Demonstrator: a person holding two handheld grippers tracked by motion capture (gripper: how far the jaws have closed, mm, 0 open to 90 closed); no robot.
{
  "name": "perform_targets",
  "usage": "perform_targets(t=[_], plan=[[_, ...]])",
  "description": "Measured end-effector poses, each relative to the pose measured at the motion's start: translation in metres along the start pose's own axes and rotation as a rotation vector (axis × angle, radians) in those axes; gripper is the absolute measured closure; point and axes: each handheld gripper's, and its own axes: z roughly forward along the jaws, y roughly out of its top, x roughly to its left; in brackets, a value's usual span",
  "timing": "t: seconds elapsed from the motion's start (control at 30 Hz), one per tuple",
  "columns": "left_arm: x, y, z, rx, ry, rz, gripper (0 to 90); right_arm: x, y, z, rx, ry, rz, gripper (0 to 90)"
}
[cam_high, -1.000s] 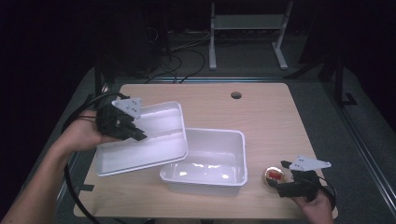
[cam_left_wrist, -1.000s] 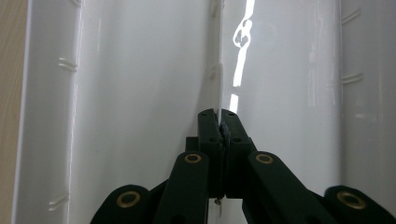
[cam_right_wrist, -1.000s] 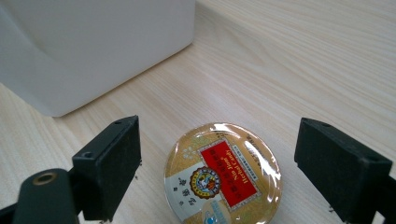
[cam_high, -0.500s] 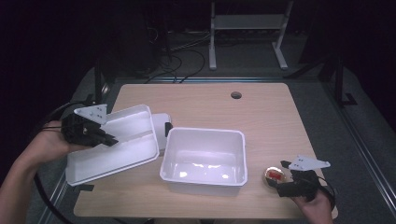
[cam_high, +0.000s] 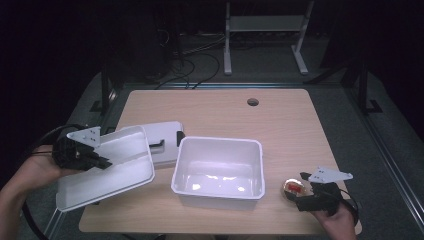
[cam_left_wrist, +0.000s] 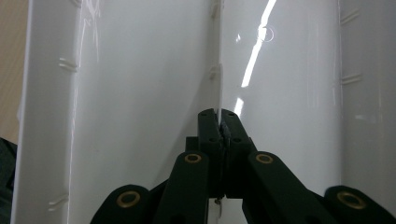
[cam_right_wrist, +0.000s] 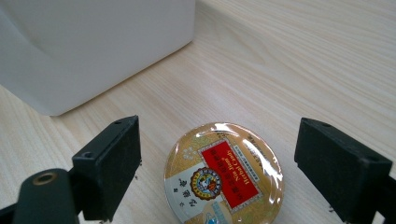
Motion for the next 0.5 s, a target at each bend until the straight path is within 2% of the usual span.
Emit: perform_targets(t=[0.2, 0.27, 0.37, 0.47, 0.5], plan=[[-0.003, -0.007, 0.017, 0.016, -0.025, 0.003, 89.3, 0.0, 0.0, 0.001, 0.003, 0.002, 0.001, 14.1], [-0.005, -0.01, 0.03, 0.024, -0.043, 0.001, 89.3, 0.0, 0.0, 0.0, 0.002, 0.0, -0.004, 14.1], [-0.006, -0.013, 0.039, 0.033, -0.061, 0.004, 89.2, -0.001, 0.0, -0.001, -0.003, -0.001, -0.004, 14.1], [-0.009, -0.017, 0.059, 0.054, -0.083, 0.006, 89.2, 0.0, 0.0, 0.0, 0.001, -0.001, -0.003, 14.1], [-0.009, -0.017, 0.059, 0.054, -0.083, 0.006, 89.2, 0.0, 0.0, 0.0, 0.001, -0.001, -0.003, 14.1]])
